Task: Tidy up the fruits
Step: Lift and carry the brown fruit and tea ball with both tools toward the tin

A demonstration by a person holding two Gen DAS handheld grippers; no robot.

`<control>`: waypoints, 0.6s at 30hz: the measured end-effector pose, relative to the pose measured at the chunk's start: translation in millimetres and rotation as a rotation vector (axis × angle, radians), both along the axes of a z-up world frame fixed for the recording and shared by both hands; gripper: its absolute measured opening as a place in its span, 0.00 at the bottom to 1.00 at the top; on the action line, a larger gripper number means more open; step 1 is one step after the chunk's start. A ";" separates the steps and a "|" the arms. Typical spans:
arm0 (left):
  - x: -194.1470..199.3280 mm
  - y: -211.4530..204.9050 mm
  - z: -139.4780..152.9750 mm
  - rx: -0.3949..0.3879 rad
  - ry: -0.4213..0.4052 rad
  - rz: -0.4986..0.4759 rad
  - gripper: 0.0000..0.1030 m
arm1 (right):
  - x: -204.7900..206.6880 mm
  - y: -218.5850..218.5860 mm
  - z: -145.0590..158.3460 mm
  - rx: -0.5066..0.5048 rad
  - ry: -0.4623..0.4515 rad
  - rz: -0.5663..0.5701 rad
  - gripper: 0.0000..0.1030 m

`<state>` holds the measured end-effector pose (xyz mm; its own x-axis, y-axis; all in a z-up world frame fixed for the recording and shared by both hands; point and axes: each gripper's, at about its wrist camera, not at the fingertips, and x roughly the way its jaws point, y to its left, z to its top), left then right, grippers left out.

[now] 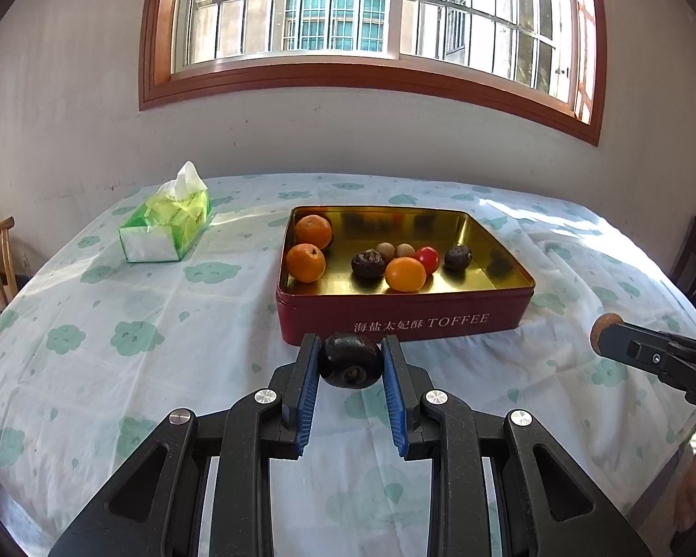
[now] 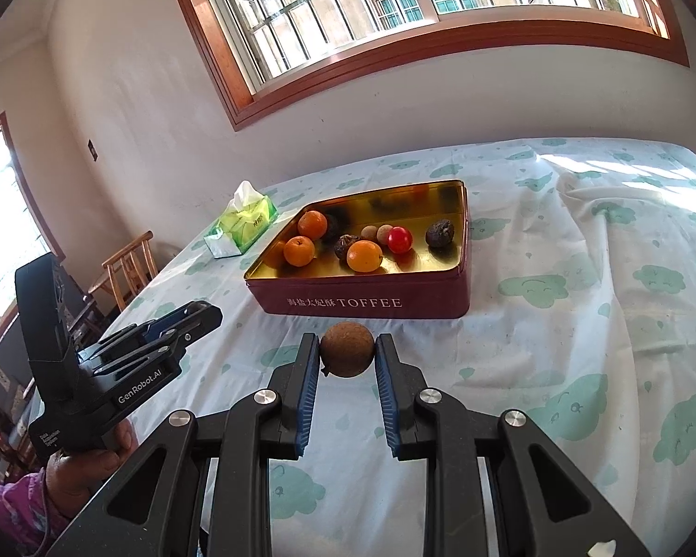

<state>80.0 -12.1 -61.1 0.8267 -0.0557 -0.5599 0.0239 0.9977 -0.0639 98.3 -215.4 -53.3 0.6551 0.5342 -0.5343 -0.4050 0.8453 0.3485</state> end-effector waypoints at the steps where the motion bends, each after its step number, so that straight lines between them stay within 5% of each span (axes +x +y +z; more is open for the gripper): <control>1: -0.1 0.1 0.2 0.001 -0.001 -0.001 0.27 | -0.5 0.3 0.3 0.000 -0.002 0.001 0.22; 18: 0.1 1.6 8.5 0.014 -0.005 -0.004 0.27 | -1.3 3.9 5.7 0.003 -0.010 0.018 0.22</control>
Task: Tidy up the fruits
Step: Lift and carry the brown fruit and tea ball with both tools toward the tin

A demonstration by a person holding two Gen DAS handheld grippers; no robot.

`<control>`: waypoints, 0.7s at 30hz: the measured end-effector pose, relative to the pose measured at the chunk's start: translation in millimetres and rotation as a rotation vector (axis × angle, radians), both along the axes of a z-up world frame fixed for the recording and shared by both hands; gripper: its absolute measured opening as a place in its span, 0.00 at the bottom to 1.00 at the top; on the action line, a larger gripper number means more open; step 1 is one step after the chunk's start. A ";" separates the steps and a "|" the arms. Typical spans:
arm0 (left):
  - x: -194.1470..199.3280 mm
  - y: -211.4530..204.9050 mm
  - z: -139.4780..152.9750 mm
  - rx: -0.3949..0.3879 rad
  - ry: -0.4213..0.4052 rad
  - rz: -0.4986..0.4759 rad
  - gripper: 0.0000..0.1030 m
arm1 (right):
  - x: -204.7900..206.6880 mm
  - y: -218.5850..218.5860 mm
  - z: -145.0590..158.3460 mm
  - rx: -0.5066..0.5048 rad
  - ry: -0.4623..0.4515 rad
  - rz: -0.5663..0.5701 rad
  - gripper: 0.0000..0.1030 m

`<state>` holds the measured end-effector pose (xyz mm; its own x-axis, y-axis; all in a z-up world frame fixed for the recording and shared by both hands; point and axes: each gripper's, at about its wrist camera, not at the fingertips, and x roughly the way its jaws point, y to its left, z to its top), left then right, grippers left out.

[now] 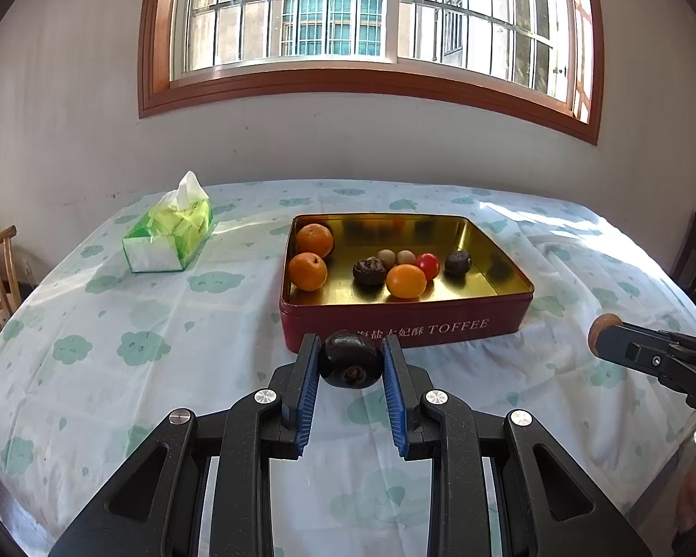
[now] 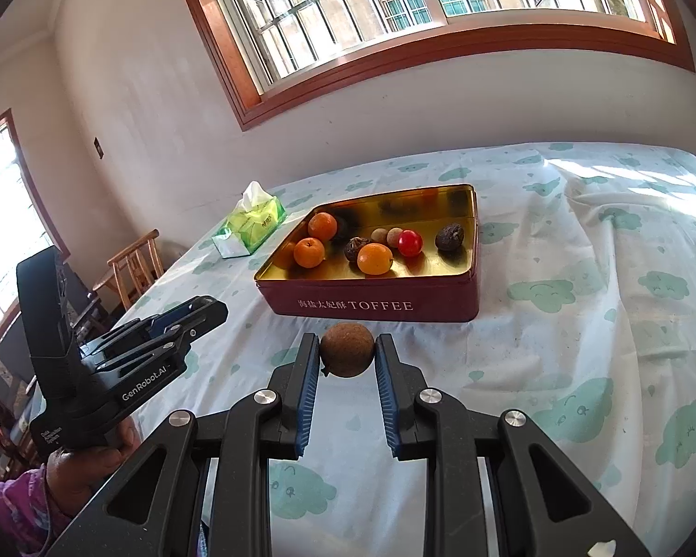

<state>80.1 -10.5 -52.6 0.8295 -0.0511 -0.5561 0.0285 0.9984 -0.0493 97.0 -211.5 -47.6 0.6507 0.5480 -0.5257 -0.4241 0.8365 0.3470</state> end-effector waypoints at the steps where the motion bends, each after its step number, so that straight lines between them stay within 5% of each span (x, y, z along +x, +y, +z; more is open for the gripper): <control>1: 0.6 0.1 1.1 0.003 0.000 -0.001 0.27 | 0.3 0.2 1.2 0.000 -0.001 0.002 0.22; 21: 30.8 -0.3 24.1 0.031 -0.018 -0.012 0.27 | 31.3 1.7 18.8 0.004 -0.018 0.015 0.22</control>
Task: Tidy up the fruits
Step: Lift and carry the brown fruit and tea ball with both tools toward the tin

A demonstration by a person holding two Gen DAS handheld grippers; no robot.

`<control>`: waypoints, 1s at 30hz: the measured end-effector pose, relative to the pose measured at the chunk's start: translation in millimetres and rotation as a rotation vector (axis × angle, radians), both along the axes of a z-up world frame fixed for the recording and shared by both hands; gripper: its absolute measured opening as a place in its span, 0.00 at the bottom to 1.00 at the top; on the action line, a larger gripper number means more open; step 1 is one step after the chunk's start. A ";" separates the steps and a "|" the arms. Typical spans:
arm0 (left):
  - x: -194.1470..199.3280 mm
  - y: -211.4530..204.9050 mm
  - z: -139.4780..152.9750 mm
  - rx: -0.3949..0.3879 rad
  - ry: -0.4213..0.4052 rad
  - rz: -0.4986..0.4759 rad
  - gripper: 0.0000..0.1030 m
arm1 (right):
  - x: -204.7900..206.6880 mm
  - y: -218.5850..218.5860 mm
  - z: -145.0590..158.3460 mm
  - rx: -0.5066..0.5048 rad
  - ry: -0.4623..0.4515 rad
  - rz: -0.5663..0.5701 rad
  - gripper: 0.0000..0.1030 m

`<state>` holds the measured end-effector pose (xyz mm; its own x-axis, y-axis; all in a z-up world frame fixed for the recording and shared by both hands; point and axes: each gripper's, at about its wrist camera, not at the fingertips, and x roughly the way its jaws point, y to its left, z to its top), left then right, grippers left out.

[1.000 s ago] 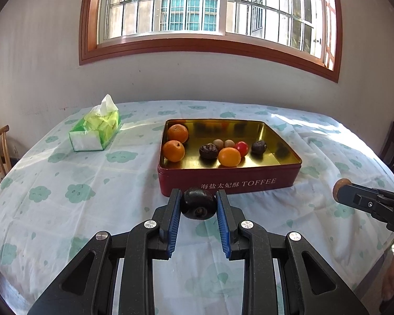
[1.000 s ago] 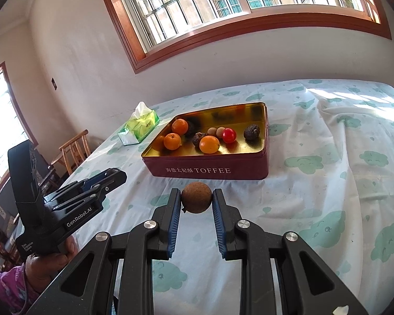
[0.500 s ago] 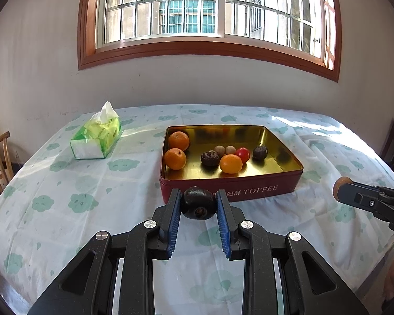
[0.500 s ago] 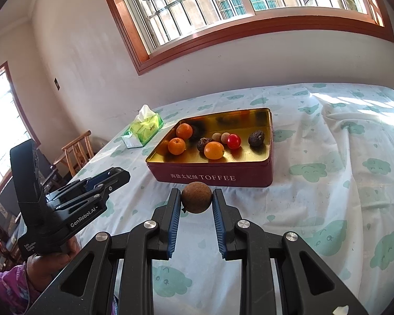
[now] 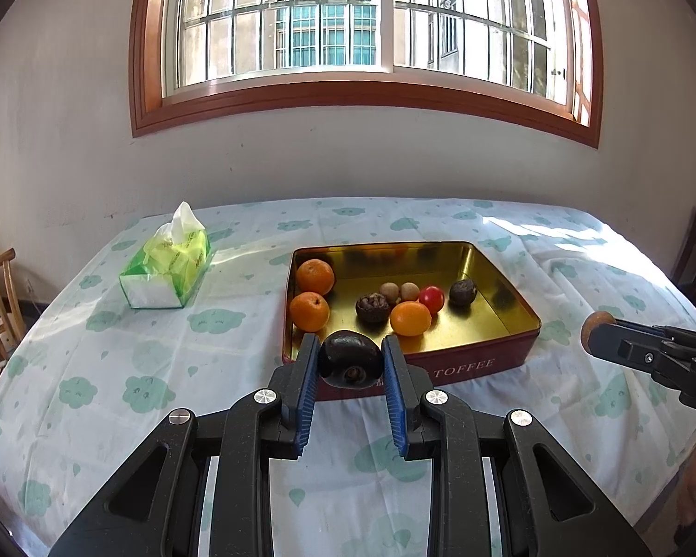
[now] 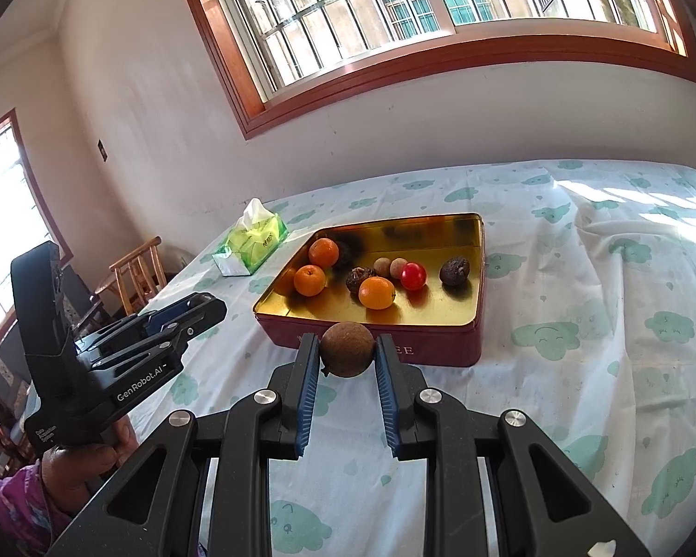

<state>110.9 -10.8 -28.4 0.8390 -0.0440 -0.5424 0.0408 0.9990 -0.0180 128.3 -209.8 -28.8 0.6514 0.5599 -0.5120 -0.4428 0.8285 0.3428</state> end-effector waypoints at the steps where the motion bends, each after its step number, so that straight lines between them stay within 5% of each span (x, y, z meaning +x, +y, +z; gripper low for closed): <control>1: 2.2 -0.1 0.2 0.000 0.001 0.000 0.27 | 1.8 0.1 0.1 0.000 0.000 0.001 0.22; 30: 59.7 -0.8 -12.0 0.009 0.048 -0.004 0.27 | 58.8 5.8 -8.7 0.003 0.020 0.007 0.22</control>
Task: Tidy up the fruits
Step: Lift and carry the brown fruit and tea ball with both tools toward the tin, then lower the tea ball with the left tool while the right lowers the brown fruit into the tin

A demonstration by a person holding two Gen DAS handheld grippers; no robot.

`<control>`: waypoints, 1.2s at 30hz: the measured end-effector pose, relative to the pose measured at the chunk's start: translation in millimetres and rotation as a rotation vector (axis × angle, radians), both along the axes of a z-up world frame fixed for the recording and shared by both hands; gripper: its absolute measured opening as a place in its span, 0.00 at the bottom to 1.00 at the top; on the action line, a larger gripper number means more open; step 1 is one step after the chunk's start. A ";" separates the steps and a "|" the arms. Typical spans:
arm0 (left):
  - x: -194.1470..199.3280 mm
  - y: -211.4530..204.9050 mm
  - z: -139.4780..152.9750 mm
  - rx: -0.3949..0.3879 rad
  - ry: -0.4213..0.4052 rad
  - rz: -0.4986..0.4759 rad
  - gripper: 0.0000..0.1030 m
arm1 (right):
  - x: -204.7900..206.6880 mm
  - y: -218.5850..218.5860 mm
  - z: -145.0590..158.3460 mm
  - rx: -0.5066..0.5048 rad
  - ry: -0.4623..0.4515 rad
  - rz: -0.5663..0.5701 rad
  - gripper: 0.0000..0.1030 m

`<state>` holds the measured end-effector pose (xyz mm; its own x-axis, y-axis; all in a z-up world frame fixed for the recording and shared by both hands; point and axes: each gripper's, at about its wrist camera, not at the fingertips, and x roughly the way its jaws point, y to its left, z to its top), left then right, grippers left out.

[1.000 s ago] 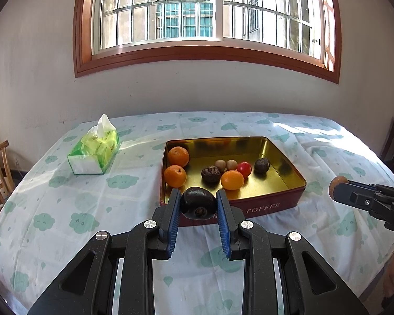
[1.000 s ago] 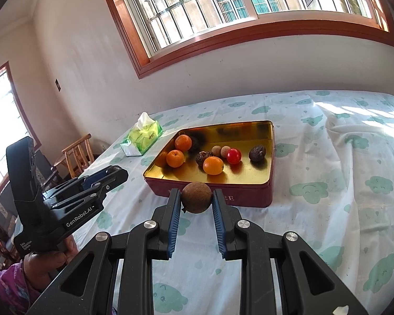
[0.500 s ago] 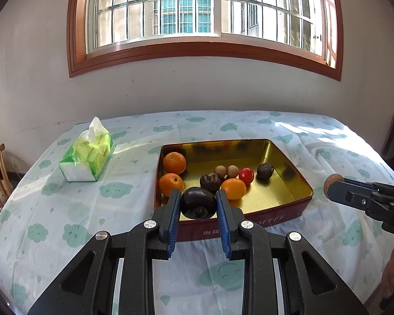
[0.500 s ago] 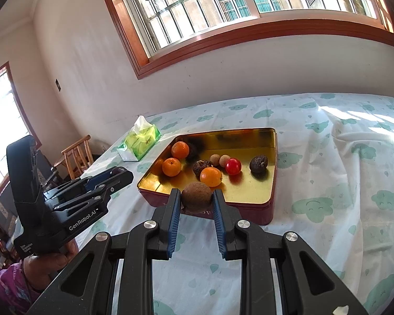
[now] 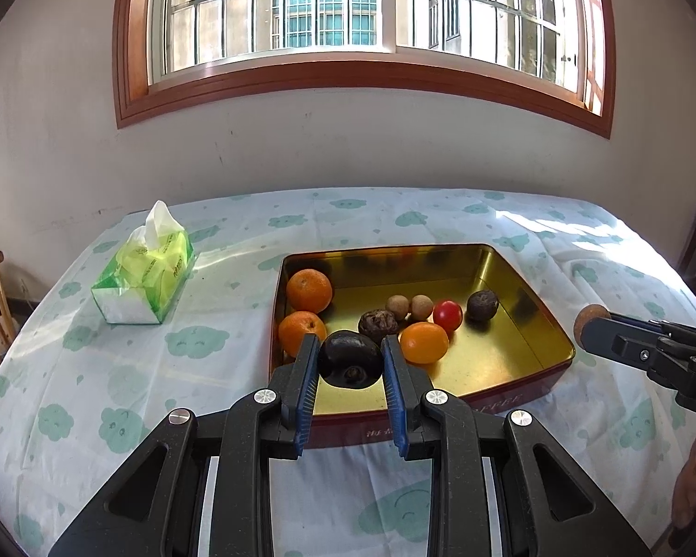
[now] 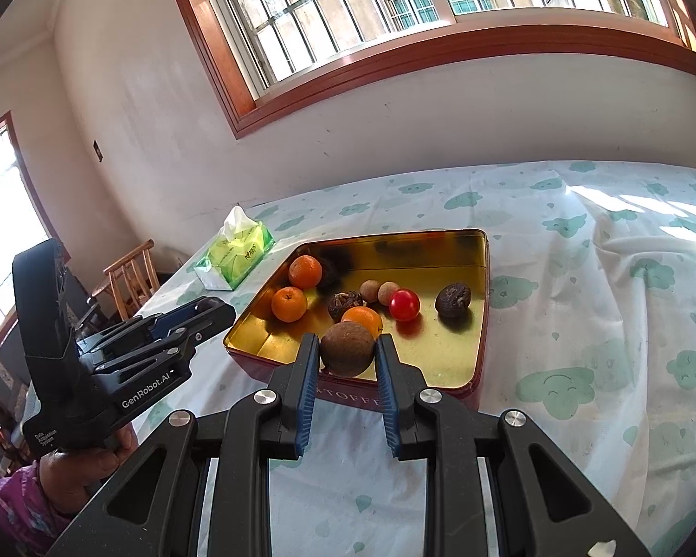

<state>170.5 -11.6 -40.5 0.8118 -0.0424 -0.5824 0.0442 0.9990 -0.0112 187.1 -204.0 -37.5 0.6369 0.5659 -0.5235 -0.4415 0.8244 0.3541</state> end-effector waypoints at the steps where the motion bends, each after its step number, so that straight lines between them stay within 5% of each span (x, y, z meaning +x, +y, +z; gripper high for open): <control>1: 2.0 0.0 -0.6 0.001 0.001 0.000 0.27 | 1.9 0.2 -0.7 0.000 0.001 -0.001 0.22; 36: 78.9 13.4 -25.3 0.007 0.019 0.027 0.27 | 73.4 12.4 -28.4 0.004 0.038 -0.045 0.22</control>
<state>249.5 1.9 -65.8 0.8013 -0.0165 -0.5980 0.0174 0.9998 -0.0043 260.4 -191.7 -65.9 0.6412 0.5392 -0.5459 -0.3900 0.8417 0.3733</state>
